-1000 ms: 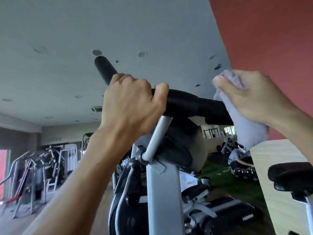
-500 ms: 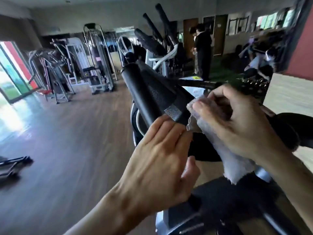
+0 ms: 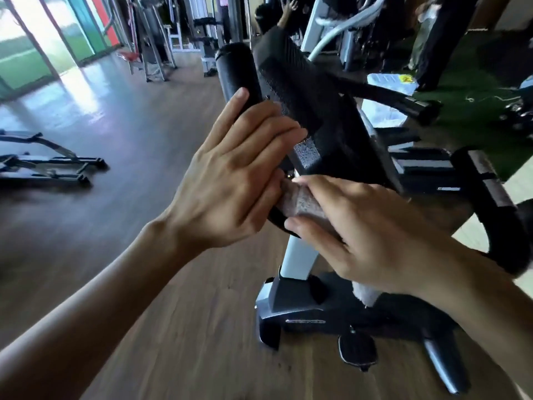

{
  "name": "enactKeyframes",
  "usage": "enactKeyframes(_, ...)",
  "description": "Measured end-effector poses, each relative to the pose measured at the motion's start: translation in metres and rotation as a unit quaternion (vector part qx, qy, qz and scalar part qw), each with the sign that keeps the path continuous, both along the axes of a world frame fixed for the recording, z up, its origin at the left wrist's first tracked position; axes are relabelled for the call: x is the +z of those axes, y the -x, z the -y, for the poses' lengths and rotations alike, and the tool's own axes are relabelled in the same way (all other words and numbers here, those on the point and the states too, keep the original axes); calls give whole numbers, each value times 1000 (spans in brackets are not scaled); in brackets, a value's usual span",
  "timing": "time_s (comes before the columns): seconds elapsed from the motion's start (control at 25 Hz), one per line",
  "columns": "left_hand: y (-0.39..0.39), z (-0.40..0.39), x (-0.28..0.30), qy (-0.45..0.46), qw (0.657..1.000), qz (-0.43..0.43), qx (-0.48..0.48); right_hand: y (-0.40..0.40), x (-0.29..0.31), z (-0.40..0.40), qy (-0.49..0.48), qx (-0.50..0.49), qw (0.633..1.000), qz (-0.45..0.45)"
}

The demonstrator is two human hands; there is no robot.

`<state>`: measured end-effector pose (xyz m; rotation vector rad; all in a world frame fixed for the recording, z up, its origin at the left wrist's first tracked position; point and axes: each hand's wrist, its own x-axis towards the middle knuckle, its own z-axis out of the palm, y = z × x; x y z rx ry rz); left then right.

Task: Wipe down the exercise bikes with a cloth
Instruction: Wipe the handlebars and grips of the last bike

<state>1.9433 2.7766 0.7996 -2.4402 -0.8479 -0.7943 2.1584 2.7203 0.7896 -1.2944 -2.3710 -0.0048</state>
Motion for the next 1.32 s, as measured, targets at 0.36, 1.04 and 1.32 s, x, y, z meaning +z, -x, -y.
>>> enactKeyframes(0.36, -19, 18, 7, 37, 994, -13, 107, -34, 2, -17, 31, 174, 984, 37)
enactKeyframes(1.04, -42, 29, -5, 42, 985, 62, 153, -76, -23, -1, -34, 168, 985, 0)
enactKeyframes(1.32, -53, 27, -9, 13, 978, 57, 203, -52, -21, -13, -59, 173, 983, -5)
